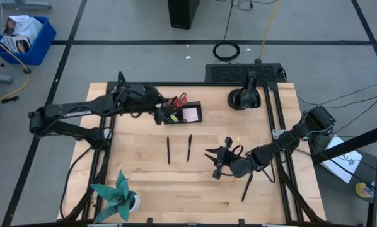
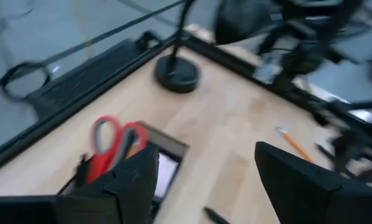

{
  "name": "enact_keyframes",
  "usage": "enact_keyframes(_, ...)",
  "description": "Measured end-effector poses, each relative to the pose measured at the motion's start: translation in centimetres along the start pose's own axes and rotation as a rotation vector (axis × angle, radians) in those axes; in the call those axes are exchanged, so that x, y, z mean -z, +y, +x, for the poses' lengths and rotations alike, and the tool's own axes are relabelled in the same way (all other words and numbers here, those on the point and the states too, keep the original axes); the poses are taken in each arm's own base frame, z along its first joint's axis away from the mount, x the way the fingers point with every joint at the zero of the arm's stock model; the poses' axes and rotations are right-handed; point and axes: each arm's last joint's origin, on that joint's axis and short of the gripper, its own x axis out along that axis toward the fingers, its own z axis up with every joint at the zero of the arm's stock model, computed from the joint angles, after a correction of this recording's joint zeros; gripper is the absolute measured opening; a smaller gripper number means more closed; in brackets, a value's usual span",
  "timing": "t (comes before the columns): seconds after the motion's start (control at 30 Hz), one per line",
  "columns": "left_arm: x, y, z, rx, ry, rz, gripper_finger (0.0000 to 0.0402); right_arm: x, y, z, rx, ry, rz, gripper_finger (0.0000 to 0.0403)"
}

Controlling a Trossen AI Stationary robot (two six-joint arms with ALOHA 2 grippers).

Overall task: Pick and place office supplies into organizer
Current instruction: Put the black pen into the black desk organizer

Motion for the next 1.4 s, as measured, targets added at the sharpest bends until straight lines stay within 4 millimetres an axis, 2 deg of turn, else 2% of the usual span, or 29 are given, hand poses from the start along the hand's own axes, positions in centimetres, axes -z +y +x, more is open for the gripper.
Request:
enact_keyframes(0.13,0.1,-1.7,-1.1,0.085,-0.013,0.061,0.0260,0.2,0.3,0.0,-0.093,0.045,0.027,0.0075)
enact_keyframes(0.3,1.1,-3.8,-1.4,0.160,0.029,0.134,0.0251,0.5,0.8,-0.3,-0.335,0.167,0.057,0.0075)
enact_keyframes(0.5,2.5,-6.2,-0.8,0.202,0.070,0.189,0.0249,0.8,0.7,-0.8,-0.468,0.346,0.237,0.0075)
enact_keyframes(0.63,3.5,-7.5,-0.3,0.181,0.086,0.226,0.0250,1.4,-0.1,-1.3,-0.422,0.503,0.334,0.0075)
enact_keyframes(0.8,4.4,-8.9,0.4,0.169,0.079,0.278,0.0246,0.4,-0.3,-2.6,-0.430,0.530,0.434,0.0075)
enact_keyframes(1.07,4.9,-11.2,0.0,0.136,-0.034,0.321,0.0246,-0.2,-1.1,-6.6,-0.326,0.679,0.588,0.0063)
enact_keyframes(1.27,6.1,-11.6,0.0,0.165,-0.055,0.342,0.0246,-1.4,-0.1,-9.8,-0.218,0.826,0.686,0.0039)
enact_keyframes(1.4,6.8,-11.2,0.3,0.154,-0.040,0.350,0.0250,-2.5,0.7,-11.2,-0.162,0.875,0.807,0.0032)
